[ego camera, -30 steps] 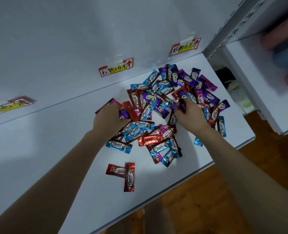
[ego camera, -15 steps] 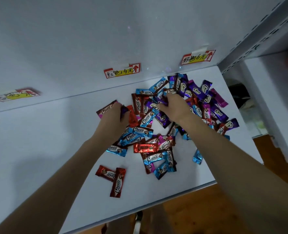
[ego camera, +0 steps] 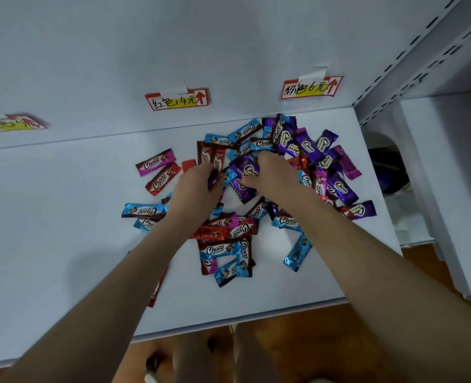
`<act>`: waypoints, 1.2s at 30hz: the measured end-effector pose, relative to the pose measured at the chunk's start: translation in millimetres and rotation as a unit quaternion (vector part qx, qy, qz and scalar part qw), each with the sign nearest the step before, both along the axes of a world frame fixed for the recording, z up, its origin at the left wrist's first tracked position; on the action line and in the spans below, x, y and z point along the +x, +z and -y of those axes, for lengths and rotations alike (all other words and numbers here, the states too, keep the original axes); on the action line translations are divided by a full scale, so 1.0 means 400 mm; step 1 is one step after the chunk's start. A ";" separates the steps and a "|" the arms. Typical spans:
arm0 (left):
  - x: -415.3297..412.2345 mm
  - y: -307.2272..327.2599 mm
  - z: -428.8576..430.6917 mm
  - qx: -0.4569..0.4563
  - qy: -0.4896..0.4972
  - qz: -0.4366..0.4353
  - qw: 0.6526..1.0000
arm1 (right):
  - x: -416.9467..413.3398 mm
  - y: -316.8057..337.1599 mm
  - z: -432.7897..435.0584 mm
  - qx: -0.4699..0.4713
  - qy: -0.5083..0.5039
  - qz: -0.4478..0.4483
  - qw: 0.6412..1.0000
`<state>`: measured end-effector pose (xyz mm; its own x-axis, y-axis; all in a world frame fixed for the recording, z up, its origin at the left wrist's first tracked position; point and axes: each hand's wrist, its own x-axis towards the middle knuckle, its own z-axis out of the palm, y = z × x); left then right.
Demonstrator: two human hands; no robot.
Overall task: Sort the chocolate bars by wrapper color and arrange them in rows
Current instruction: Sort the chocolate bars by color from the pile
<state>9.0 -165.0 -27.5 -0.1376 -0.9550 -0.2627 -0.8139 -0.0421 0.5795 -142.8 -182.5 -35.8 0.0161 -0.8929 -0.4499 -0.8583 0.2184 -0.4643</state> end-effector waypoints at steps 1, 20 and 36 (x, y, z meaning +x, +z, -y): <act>0.000 -0.003 -0.003 -0.001 -0.006 0.003 1.000 | -0.007 -0.002 0.001 0.008 -0.015 0.022 1.000; -0.064 -0.015 0.049 -0.005 -0.285 0.218 0.933 | -0.191 0.009 -0.242 -0.081 -0.402 0.284 0.867; -0.248 -0.048 -0.017 0.008 -0.253 0.114 0.961 | -0.242 -0.017 -0.291 -0.134 -0.433 0.178 0.873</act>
<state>-90.4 -158.1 -46.8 -0.5200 -0.7769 -0.3551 -0.8383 0.3844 0.3865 -239.5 -66.2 -42.6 -0.6215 -0.7119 -0.3271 -0.2150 0.5564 -0.8026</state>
